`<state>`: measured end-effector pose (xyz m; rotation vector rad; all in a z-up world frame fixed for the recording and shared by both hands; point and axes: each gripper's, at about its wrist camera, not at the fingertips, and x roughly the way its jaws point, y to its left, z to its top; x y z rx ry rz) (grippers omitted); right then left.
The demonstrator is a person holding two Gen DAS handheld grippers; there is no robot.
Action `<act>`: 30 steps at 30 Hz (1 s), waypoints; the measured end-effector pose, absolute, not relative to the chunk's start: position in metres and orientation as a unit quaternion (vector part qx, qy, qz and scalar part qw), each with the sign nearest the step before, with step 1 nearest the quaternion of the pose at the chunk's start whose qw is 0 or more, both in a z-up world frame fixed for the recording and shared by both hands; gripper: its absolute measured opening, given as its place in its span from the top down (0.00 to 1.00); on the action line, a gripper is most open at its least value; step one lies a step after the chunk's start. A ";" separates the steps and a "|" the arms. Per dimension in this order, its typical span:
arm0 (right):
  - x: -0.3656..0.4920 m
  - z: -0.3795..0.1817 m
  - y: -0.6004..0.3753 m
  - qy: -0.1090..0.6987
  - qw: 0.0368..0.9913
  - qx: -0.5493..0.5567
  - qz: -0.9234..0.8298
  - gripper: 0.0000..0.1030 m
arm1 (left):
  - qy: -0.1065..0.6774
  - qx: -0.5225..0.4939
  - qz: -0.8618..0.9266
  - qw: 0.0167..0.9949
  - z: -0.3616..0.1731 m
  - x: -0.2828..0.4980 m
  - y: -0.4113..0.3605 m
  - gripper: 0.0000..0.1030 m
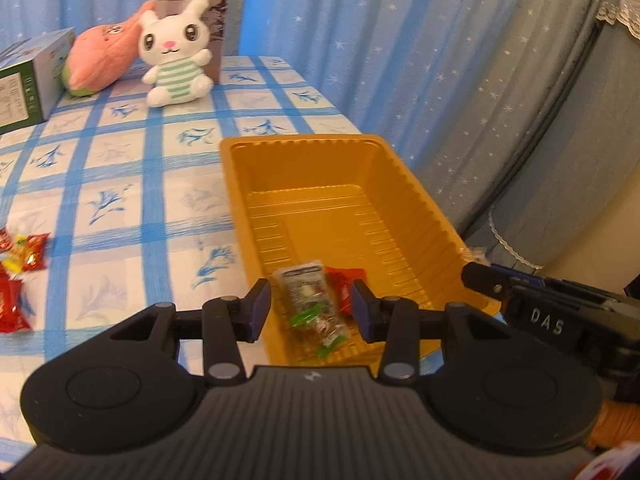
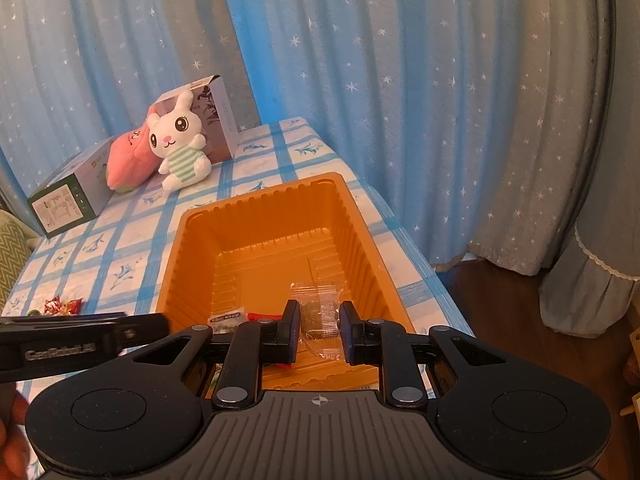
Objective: Organize snacks
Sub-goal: 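Carry both candies into the orange tray and open both tools, then withdraw both tools from the tray toward the remaining snacks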
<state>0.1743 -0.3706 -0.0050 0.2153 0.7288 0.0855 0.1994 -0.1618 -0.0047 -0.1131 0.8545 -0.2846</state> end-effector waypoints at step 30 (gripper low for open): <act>0.135 0.016 -0.365 0.348 0.922 0.160 0.054 0.53 | 0.389 -0.061 -0.083 0.916 0.011 0.137 -0.099 0.44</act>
